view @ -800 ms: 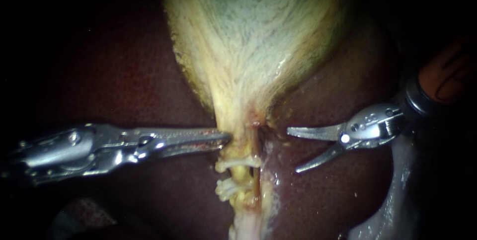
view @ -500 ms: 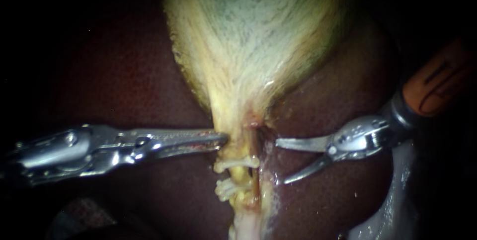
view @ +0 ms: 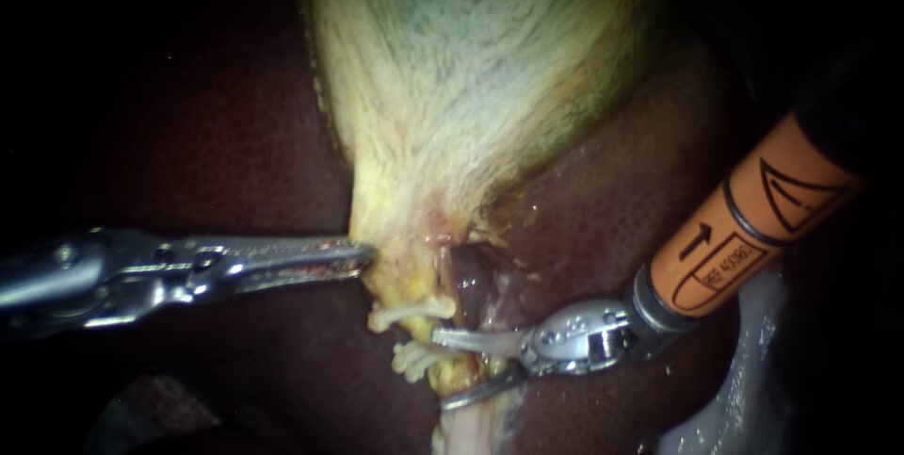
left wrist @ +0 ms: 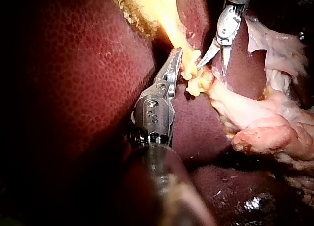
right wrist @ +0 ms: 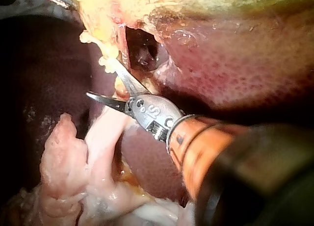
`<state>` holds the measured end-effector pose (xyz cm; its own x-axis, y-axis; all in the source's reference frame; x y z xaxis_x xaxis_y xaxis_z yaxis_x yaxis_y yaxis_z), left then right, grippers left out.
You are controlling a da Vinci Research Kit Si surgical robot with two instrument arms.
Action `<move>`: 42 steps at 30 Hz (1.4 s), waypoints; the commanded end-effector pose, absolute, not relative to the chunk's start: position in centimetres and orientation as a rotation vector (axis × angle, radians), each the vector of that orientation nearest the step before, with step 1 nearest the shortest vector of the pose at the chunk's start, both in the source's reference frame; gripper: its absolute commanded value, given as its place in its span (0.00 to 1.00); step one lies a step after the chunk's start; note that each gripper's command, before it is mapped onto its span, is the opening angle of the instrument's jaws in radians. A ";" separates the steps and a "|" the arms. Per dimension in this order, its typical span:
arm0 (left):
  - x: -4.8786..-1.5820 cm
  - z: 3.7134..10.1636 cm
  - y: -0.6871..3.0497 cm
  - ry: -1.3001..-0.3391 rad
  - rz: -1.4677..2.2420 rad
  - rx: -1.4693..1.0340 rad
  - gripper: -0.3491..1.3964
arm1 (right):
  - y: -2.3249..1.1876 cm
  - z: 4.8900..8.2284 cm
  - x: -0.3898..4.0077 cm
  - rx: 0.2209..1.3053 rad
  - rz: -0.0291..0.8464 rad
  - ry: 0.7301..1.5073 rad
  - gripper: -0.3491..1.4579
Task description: Go to the cutting position left tube
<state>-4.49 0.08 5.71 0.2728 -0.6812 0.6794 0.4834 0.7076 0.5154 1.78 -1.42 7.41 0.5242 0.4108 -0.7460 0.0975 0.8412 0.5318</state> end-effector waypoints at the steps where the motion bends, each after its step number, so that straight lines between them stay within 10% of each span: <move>1: -4.50 5.69 0.07 -1.027 -0.793 0.222 0.00 | -1.40 7.43 1.78 0.560 0.201 1.007 0.94; 42: -4.69 5.59 -0.01 -1.025 -0.794 0.221 0.00 | -1.51 7.67 2.55 0.582 0.185 0.988 0.93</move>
<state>-4.69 -0.02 5.59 0.2740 -0.6824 0.6777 0.4861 0.7063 0.5147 2.56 -1.51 7.67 0.5490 0.4023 -0.7326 0.1106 0.8339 0.5408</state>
